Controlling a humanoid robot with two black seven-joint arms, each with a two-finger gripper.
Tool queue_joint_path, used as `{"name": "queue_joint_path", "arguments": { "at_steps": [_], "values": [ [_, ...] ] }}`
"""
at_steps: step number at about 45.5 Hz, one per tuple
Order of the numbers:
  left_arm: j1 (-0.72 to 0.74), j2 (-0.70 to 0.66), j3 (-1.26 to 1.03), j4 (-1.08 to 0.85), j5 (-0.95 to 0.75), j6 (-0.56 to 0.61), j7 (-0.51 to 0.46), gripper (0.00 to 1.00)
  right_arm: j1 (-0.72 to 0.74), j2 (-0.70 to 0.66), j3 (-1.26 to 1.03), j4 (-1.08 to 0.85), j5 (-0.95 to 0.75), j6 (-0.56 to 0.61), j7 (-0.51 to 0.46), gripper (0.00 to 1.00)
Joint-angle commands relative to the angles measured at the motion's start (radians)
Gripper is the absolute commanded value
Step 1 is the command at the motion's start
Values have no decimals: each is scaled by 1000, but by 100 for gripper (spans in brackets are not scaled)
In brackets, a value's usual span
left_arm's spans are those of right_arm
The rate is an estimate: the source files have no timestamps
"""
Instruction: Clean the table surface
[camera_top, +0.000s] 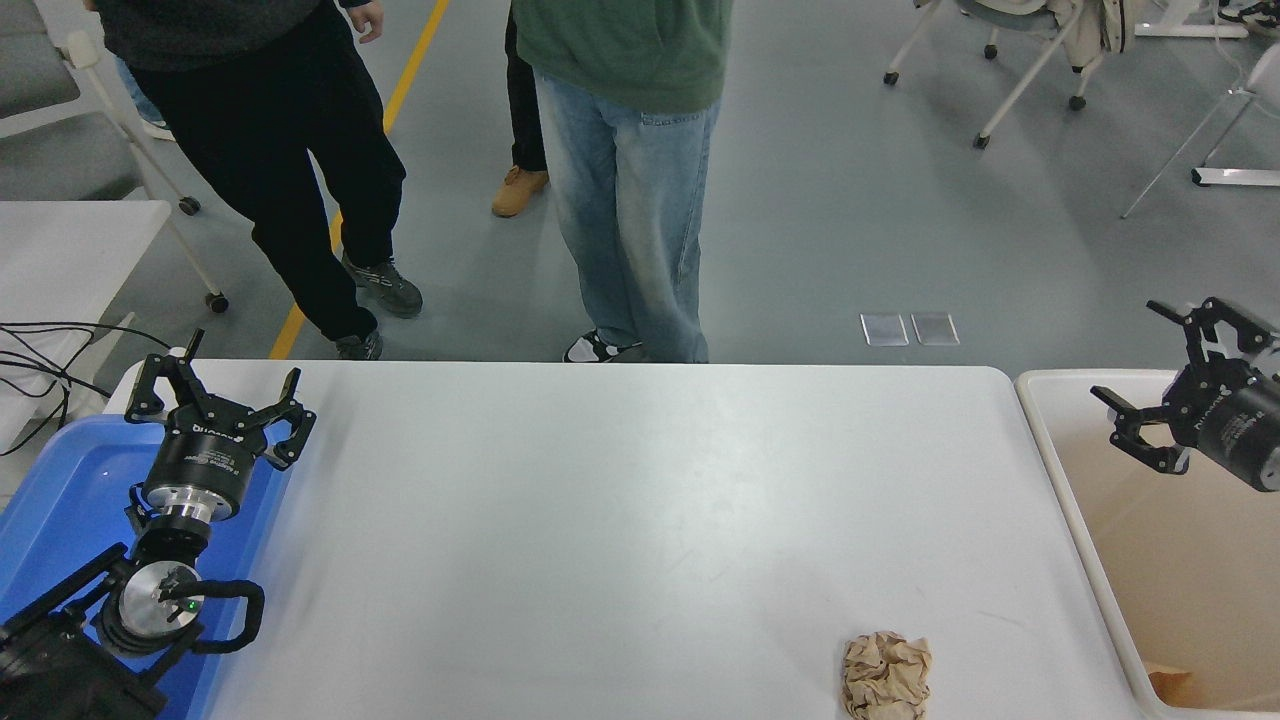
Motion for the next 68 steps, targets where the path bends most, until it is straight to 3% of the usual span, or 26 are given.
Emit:
{"name": "queue_joint_path", "arguments": {
  "at_steps": [1, 14, 23, 38, 68],
  "values": [
    [0, 0, 0, 0, 1, 0, 0, 99, -15, -107, -48, 159, -110, 58, -7, 99],
    [0, 0, 0, 0, -1, 0, 0, 99, -5, -138, -46, 168, -260, 219, -7, 99],
    [0, 0, 0, 0, -1, 0, 0, 99, 29, -137, -45, 209, -421, 227, -3, 99],
    [0, 0, 0, 0, 1, 0, 0, 99, 35, -170, -45, 462, -771, 227, 0, 99],
    [0, 0, 0, 0, 1, 0, 0, 99, 31, -144, -143, 637, -1307, 219, -8, 99]
  ]
}}
